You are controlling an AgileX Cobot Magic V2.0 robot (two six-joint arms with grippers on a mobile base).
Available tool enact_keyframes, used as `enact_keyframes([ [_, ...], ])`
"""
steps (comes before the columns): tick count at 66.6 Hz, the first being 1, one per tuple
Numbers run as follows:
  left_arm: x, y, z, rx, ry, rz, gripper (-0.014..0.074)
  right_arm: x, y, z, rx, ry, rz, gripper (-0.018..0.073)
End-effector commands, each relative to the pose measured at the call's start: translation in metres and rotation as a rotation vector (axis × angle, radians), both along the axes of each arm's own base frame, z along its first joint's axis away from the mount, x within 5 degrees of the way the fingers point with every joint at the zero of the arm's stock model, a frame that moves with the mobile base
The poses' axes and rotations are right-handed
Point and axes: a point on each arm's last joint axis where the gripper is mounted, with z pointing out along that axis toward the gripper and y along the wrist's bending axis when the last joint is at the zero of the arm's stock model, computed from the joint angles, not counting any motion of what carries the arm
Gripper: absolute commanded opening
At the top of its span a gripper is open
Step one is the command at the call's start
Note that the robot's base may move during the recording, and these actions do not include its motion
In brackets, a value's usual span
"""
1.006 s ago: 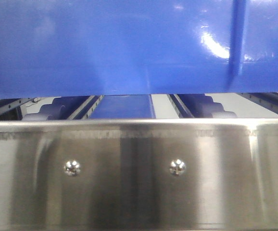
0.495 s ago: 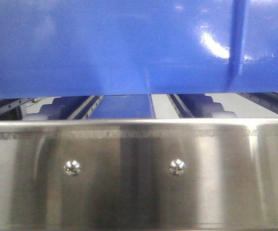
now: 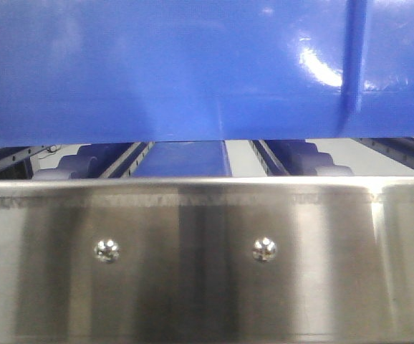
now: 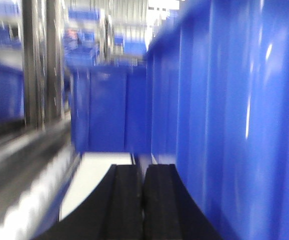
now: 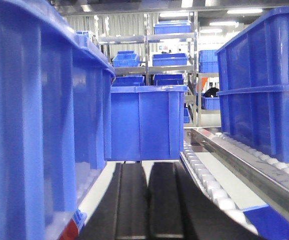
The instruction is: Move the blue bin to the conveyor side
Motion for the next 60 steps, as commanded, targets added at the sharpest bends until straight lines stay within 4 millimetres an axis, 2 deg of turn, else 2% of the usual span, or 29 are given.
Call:
enact_keyframes([
  [1,-0.005,0.0,0.023,-0.014,-0.069,-0.006,-0.0008,-0.006,0.0,0.025,0.011,-0.071,0.003,-0.0071],
  [6,-0.013,0.0,0.047,0.009,-0.046,-0.01,-0.0007,-0.014,0.0,0.047,0.009,-0.072,0.015,-0.0016],
  [11,-0.021,0.0,0.075,0.026,-0.041,-0.009,0.0015,-0.025,0.0,0.074,0.008,-0.097,0.024,0.0096],
  [18,-0.03,0.0,0.123,0.028,-0.039,-0.012,0.0131,-0.033,0.001,0.109,0.007,-0.123,0.031,0.035],
  [22,-0.031,0.0,0.151,0.033,-0.019,-0.013,0.0234,-0.034,0.0,0.127,0.008,-0.15,0.03,0.0451],
  [27,-0.027,0.0,0.175,0.037,0.017,-0.015,0.0324,-0.03,0.001,0.148,0.008,-0.156,0.03,0.056],
  [33,-0.014,-0.001,0.198,0.039,0.053,-0.019,0.0442,-0.018,0.002,0.167,0.007,-0.137,0.03,0.0555],
  [39,-0.001,-0.003,0.212,0.044,0.048,-0.045,0.0502,-0.005,0.002,0.181,0.006,-0.112,0.032,0.0552],
  [49,0.018,-0.007,0.227,0.052,0.087,-0.074,0.0515,0.016,0.007,0.2,0.0,-0.036,0.076,0.0552],
  [60,0.049,-0.013,0.249,0.061,0.316,-0.102,0.0515,0.046,0.021,0.221,-0.056,0.191,0.184,0.0552],
])
